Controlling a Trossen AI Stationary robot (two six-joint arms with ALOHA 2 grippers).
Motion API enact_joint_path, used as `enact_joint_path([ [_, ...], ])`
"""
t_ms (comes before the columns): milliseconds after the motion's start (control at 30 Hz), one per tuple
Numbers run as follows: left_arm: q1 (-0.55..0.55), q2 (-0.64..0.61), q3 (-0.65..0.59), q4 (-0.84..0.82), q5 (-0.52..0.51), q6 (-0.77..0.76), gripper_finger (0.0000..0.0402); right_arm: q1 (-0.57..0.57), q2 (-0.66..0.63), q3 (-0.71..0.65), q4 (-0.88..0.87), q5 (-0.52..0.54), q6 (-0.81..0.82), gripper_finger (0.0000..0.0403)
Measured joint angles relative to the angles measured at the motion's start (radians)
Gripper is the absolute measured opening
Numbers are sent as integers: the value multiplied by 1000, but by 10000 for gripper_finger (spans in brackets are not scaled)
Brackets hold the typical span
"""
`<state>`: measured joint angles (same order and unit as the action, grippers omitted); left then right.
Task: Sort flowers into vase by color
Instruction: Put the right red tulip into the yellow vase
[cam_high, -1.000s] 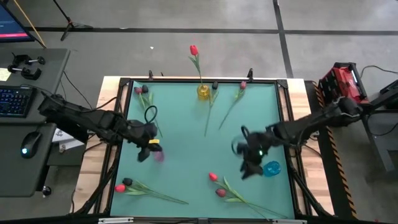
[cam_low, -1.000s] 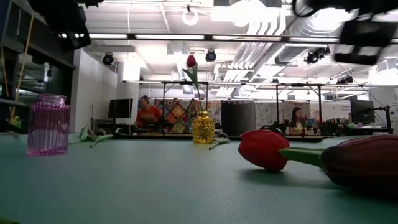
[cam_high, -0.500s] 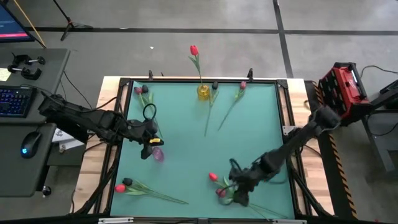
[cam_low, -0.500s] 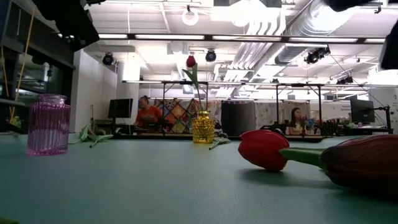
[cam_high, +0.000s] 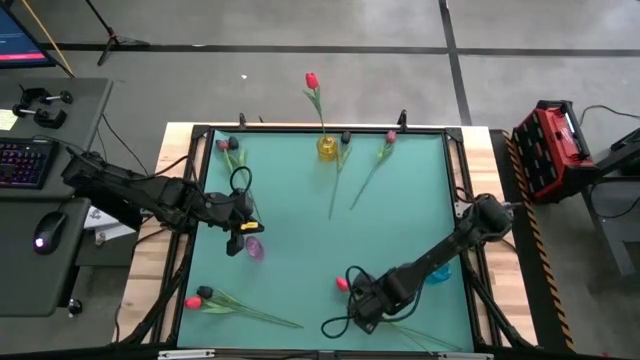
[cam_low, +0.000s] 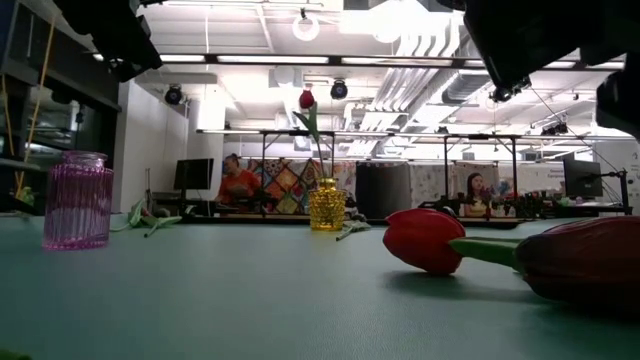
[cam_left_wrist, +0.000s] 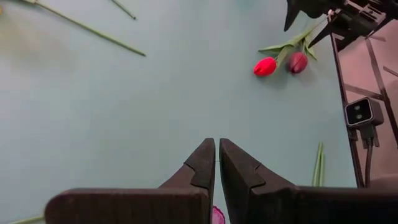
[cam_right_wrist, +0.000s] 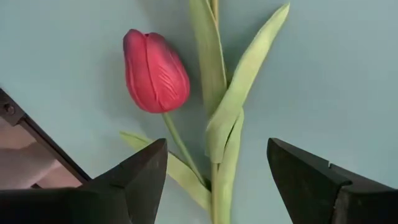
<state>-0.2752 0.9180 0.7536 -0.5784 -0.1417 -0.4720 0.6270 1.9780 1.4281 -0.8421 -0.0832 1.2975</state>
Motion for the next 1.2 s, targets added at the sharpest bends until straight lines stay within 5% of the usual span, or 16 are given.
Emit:
enact_joint_path([
  [433,0,0,0,2,-4,5,11,8,59,-3,-33,49,5,255],
  [567,0,0,0,3,-4,-9,11,8,80,-2,-40,52,5,203],
  [800,0,0,0,6,-4,-56,11,8,62,-1,-88,58,-67,17],
  [933,0,0,0,9,-4,-58,12,-6,-34,-1,-152,109,-82,21],
  [1200,0,0,0,9,-62,-57,11,-67,-263,-1,-218,391,-153,6],
])
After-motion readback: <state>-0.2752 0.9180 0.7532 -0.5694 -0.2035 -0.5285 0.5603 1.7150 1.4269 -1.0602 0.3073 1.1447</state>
